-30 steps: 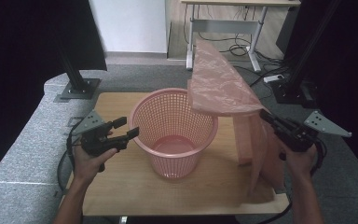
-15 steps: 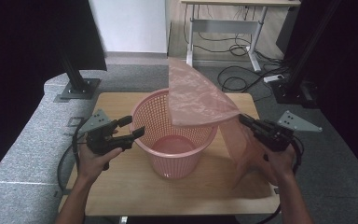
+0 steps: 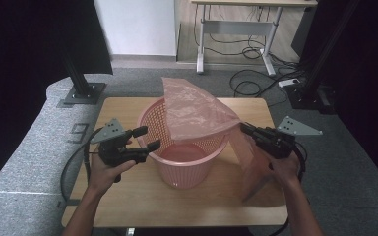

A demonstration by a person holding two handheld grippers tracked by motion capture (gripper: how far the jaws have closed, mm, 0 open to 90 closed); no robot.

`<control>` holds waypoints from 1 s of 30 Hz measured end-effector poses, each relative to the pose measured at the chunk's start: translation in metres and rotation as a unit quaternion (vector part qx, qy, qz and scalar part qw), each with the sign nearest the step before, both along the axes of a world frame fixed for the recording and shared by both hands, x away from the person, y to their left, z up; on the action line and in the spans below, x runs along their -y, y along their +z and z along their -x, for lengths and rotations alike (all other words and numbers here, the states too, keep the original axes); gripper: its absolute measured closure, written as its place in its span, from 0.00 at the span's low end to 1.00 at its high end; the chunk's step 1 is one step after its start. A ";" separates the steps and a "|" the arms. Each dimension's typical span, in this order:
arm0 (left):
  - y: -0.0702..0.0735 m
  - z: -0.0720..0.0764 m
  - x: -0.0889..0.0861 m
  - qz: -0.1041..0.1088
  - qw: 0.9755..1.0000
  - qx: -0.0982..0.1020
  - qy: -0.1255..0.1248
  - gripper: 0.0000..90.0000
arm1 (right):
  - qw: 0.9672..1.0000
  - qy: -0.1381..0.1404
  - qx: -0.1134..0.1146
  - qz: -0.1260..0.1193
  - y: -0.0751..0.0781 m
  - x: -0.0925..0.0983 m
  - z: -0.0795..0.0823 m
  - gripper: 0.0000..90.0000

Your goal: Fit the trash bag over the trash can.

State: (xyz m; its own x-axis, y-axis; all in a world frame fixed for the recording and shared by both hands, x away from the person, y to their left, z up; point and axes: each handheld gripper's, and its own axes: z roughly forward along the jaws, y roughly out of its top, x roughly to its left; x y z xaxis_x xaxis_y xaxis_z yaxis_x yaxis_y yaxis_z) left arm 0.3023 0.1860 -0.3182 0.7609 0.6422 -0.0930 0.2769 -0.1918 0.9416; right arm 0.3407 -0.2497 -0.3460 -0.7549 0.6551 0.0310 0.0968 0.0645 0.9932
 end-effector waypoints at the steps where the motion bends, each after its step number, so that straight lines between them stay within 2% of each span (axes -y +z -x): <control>1: 0.000 0.000 0.001 0.000 1.000 -0.001 -0.002 0.35 | 1.000 0.000 0.000 0.001 0.000 -0.001 -0.001 0.98; 10: 0.001 -0.001 0.016 -0.008 1.000 0.003 -0.013 0.36 | 1.000 0.010 -0.010 0.003 -0.004 -0.011 -0.005 0.98; 14: 0.002 -0.002 0.020 -0.012 1.000 0.007 -0.011 0.40 | 1.000 0.017 -0.009 0.007 -0.003 -0.015 -0.004 0.98; 17: 0.003 -0.002 0.022 -0.011 1.000 0.009 -0.016 0.51 | 1.000 0.023 -0.010 0.009 -0.003 -0.019 -0.004 0.98; 23: 0.000 -0.002 0.022 -0.010 0.999 0.002 -0.035 0.82 | 1.000 0.026 -0.012 0.009 -0.005 -0.024 -0.004 0.97; 25: -0.001 -0.001 0.022 -0.017 0.999 0.005 -0.031 0.89 | 1.000 0.026 -0.013 0.009 -0.006 -0.024 -0.004 0.97; 30: -0.001 0.002 0.021 -0.015 0.999 0.011 -0.029 0.98 | 1.000 0.027 -0.013 0.008 -0.006 -0.024 -0.005 0.97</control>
State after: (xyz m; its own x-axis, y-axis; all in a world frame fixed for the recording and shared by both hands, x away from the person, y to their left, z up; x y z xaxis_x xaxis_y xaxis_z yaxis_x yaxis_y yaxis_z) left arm 0.3008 0.1645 -0.3191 0.7989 0.5989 -0.0564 0.2428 -0.2352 0.9411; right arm 0.3454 -0.2256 -0.3518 -0.7888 0.6133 0.0412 0.1190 0.0867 0.9891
